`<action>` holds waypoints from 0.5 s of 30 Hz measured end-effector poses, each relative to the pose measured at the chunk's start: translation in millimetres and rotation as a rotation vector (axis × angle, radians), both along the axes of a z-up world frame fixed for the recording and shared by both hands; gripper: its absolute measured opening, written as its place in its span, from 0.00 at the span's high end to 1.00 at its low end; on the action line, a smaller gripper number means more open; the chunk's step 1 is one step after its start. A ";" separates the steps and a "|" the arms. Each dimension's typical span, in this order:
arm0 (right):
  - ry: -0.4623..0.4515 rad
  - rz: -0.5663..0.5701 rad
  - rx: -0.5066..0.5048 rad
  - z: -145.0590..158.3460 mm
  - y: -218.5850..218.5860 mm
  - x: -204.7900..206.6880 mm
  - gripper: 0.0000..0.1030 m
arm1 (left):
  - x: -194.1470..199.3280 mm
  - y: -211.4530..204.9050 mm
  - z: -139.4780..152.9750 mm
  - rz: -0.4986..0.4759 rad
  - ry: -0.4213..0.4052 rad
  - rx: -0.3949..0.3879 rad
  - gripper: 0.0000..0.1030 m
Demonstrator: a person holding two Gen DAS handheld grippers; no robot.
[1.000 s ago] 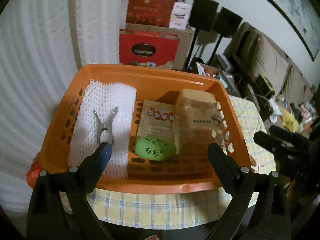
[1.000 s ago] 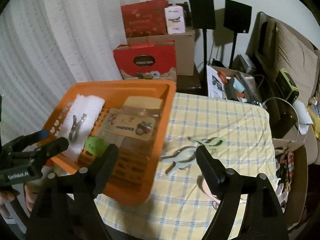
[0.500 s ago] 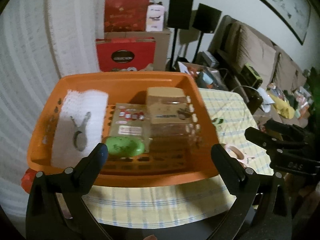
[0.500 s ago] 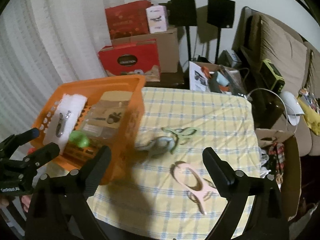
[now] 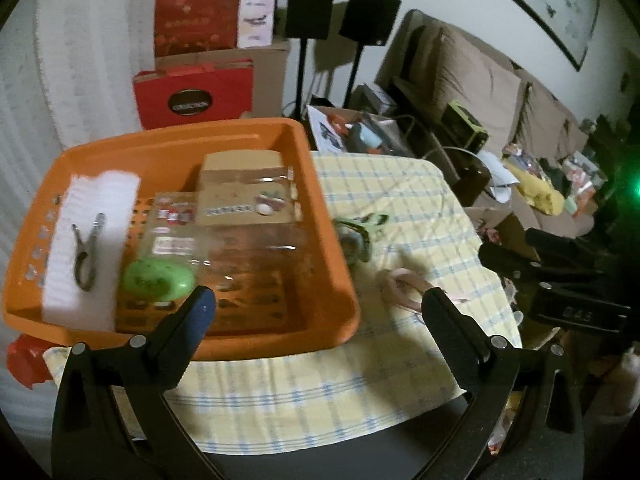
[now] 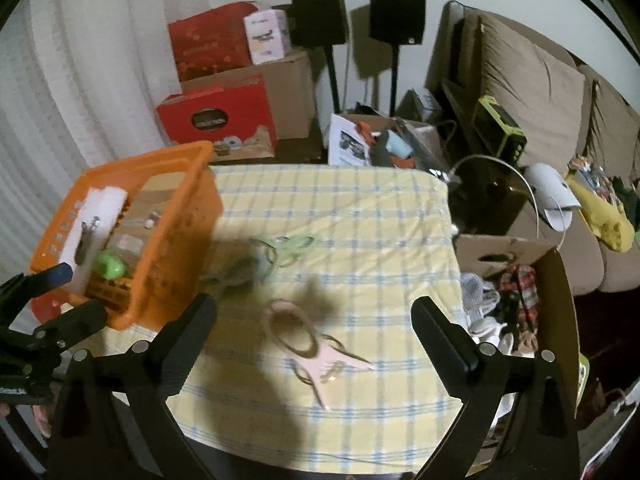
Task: Organize objects
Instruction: 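Move the right gripper to the pink plastic clamp and grasp it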
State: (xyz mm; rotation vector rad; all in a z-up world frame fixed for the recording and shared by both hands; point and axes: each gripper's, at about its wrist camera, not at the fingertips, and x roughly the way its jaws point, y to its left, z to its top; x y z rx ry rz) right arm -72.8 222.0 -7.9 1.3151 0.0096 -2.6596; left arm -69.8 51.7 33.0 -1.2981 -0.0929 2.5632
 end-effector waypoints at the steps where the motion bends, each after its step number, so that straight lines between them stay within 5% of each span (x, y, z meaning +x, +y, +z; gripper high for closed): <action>1: -0.006 -0.004 0.000 -4.0 4.6 0.4 0.04 | 1.8 4.6 -1.8 -0.006 0.000 0.002 0.00; 6: -0.034 -0.021 0.005 -21.7 20.8 1.1 0.05 | 13.2 18.0 -8.4 -0.029 0.001 0.041 0.00; 15: -0.109 0.004 -0.015 -57.4 31.8 -4.8 0.30 | 44.6 42.7 -17.9 -0.067 0.036 0.059 0.04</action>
